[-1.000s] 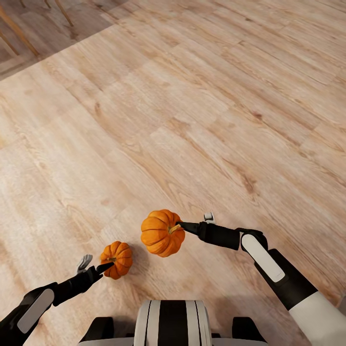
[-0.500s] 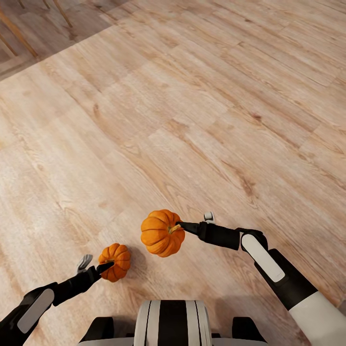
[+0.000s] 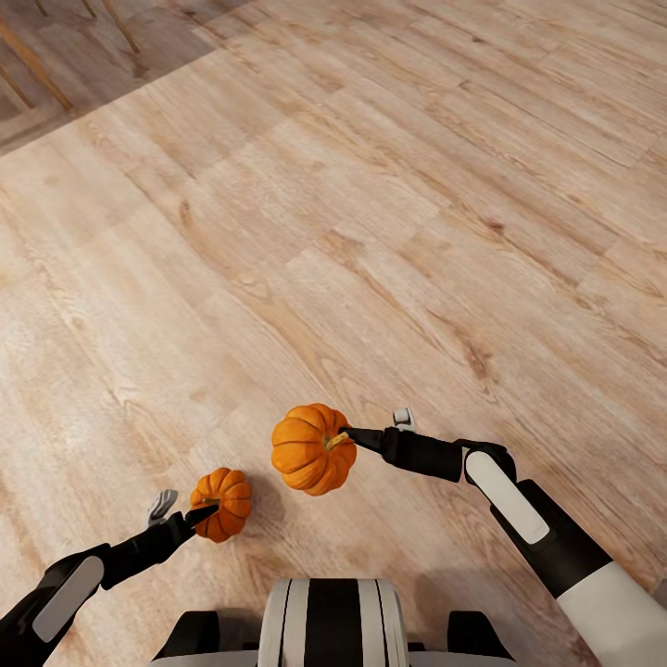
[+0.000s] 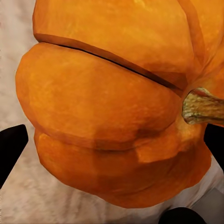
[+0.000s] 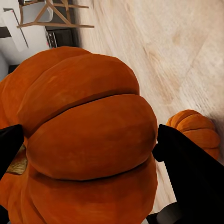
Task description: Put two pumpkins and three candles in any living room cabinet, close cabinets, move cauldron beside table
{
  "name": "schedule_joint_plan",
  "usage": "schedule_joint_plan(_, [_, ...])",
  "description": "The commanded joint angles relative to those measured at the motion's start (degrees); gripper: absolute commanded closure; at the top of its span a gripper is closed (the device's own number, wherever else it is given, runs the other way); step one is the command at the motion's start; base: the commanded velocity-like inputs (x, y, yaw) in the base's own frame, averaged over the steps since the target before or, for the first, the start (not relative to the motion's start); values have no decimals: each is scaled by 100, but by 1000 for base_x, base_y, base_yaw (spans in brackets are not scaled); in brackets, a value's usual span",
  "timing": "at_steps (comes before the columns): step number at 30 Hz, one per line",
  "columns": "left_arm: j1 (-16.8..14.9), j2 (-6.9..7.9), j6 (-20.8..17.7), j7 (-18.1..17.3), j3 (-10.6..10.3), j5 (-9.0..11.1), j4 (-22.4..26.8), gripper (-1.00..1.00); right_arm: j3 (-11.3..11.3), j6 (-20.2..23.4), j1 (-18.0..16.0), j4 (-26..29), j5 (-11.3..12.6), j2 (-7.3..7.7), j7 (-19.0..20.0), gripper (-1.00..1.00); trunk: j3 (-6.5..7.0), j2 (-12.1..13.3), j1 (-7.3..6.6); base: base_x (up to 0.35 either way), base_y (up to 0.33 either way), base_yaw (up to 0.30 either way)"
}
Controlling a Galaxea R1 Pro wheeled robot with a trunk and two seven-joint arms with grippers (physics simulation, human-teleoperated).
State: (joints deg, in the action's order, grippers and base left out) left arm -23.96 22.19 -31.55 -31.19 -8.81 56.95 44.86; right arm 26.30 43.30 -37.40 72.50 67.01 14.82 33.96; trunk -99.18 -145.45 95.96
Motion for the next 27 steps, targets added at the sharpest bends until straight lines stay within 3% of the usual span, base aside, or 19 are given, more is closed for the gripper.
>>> schedule_joint_plan(1, [-3,5,-19,6,-8,33,-6,100,7,21,-4,0,27,4,-4,100,-3,-1,-1,0,0,0])
schedule_joint_plan(27, [-3,5,-26,-11,-7,44,-12,100,7,21,-4,0,29,4,-4,100,-3,-1,-1,0,0,0])
